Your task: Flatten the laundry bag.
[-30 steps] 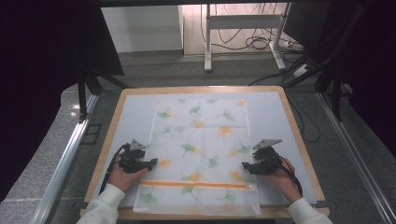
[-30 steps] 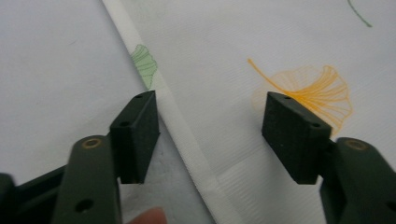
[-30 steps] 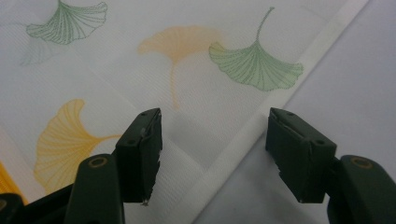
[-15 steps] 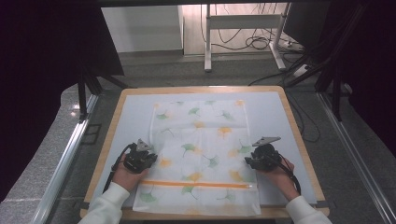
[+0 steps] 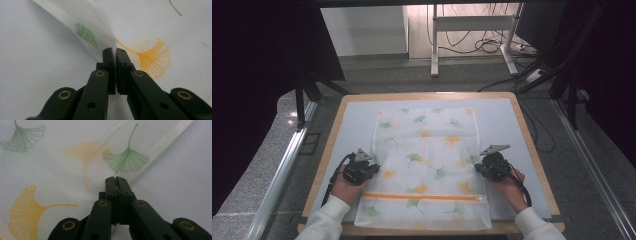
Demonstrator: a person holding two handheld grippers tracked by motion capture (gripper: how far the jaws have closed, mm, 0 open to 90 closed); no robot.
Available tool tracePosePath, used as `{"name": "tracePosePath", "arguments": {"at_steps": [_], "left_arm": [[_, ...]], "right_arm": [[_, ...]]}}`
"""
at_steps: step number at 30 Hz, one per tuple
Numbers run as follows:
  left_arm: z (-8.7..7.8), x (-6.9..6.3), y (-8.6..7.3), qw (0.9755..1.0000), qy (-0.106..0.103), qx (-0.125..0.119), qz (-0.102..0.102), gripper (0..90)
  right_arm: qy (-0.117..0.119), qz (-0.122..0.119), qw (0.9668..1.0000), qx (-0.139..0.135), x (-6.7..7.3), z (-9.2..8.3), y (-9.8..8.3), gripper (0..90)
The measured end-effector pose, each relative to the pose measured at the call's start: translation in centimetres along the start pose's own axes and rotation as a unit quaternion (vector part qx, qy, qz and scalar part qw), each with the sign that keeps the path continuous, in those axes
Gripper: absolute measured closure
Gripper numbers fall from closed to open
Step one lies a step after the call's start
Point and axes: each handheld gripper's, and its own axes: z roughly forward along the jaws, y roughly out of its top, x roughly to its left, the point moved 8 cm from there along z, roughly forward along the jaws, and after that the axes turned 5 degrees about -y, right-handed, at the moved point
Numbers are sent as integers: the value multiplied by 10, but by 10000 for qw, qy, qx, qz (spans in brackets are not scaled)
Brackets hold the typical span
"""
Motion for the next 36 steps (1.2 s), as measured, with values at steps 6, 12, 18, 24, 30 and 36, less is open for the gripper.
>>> {"name": "tracePosePath", "arguments": {"at_steps": [6, 12, 18, 24, 30, 36], "left_arm": [[0, 6, 1, 9999, 48, -41, -89, 886], [2, 24, 5, 9995, 164, -92, -247, 887], [3, 38, 15, 9987, 214, -207, -417, 888], [3, 38, 16, 9989, 197, -203, -364, 887], [1, 39, 17, 9986, 259, -267, -387, 881], [2, 40, 15, 9983, 280, -250, -440, 863]], "right_arm": [[-18, -50, 10000, -45, -3, 8, 13, 893], [-19, -71, 9999, -139, -4, 19, 31, 894], [-56, -75, 9997, -207, -6, 27, 46, 894], [-47, 13, 9996, -264, -11, 28, 48, 894], [-49, -25, 9995, -319, -10, 29, 48, 893], [-3, 29, 9994, -355, -9, 28, 47, 885]]}}
